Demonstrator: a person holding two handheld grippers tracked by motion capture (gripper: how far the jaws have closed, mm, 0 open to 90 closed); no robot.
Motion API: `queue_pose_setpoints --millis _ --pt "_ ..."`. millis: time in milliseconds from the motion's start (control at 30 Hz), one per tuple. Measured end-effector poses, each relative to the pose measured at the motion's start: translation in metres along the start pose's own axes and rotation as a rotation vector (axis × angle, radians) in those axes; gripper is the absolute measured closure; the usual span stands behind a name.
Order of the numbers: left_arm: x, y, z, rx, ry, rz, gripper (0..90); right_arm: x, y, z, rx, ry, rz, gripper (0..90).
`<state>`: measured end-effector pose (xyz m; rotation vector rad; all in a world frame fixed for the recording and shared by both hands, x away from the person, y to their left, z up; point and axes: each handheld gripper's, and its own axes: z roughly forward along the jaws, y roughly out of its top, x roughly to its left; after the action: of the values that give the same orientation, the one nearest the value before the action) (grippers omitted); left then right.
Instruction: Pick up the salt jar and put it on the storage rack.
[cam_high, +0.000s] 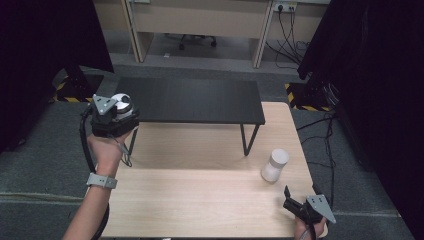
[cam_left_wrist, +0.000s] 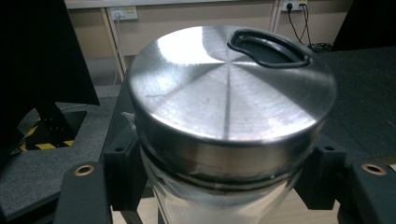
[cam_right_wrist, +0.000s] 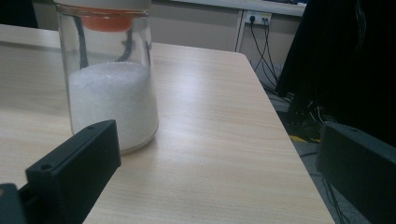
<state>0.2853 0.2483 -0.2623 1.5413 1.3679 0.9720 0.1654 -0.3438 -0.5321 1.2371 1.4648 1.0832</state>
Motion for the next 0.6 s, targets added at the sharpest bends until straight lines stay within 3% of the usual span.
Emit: queue_pose_setpoints --millis 600 --pt "0.003 0.016 0.025 0.000 0.006 0.001 30.6 0.002 0.000 0.000 0.002 -0.005 -0.016 0.3"
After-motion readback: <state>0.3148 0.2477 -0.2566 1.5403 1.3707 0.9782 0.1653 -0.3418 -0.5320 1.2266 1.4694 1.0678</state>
